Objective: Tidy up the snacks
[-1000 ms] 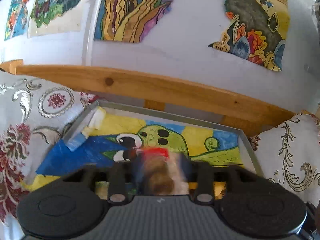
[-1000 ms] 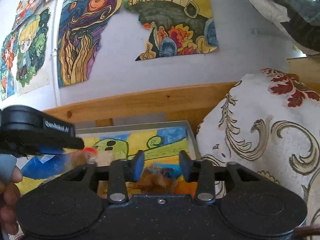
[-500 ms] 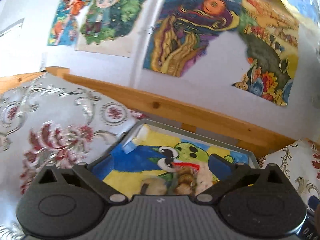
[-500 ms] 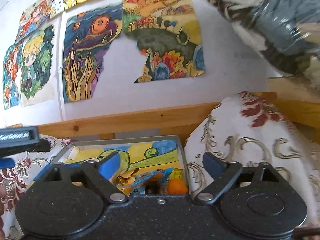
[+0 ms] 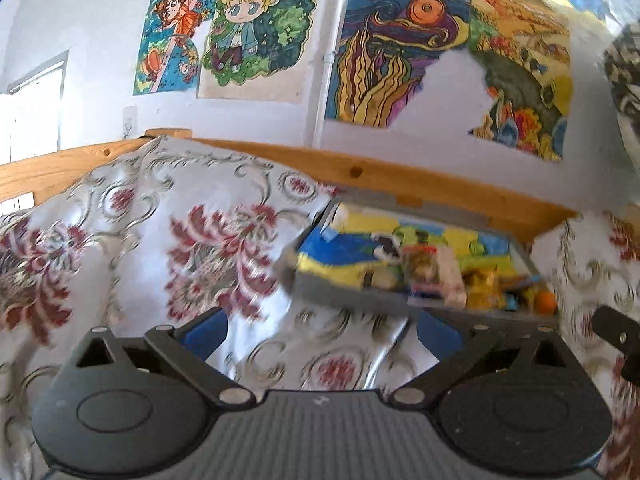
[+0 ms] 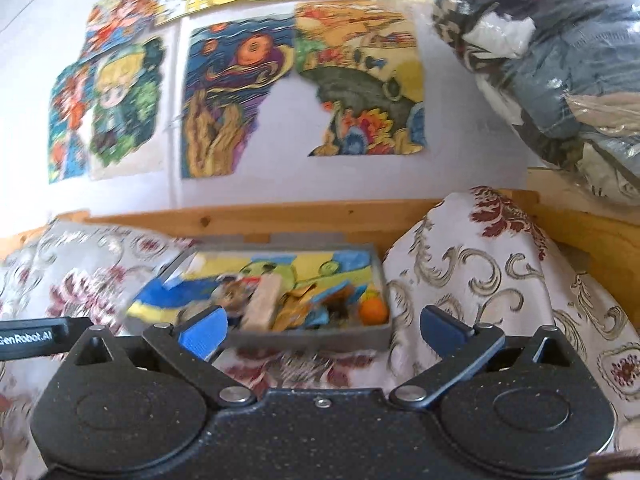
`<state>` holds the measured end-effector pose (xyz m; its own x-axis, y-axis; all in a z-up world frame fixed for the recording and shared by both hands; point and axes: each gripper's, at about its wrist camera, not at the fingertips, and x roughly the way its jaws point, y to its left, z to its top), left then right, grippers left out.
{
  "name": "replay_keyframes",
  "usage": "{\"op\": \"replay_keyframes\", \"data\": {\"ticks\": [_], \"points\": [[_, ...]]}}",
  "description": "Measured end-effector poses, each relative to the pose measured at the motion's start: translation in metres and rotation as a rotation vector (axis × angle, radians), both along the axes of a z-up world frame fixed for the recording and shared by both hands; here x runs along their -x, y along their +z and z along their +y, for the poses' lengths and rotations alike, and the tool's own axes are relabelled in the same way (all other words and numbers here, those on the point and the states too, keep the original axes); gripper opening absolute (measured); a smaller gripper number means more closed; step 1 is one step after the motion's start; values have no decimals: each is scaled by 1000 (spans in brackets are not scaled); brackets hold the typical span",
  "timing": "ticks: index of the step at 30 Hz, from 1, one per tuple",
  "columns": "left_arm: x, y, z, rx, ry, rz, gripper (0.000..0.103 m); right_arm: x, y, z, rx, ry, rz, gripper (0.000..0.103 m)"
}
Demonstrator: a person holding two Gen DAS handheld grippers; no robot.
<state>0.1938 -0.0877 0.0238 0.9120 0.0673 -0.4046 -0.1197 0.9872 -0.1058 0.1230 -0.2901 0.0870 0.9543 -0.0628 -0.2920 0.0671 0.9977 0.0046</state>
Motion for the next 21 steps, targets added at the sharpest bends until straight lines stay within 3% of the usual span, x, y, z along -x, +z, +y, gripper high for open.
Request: {"op": "replay_keyframes", "data": {"ticks": [10,21], "points": [[46,-17,22,21,-3,37,102,48,-9,31,65,26,59,102],[61,-17,31,28,-11,27,102,59,-12,33,70,0,66,102]]}}
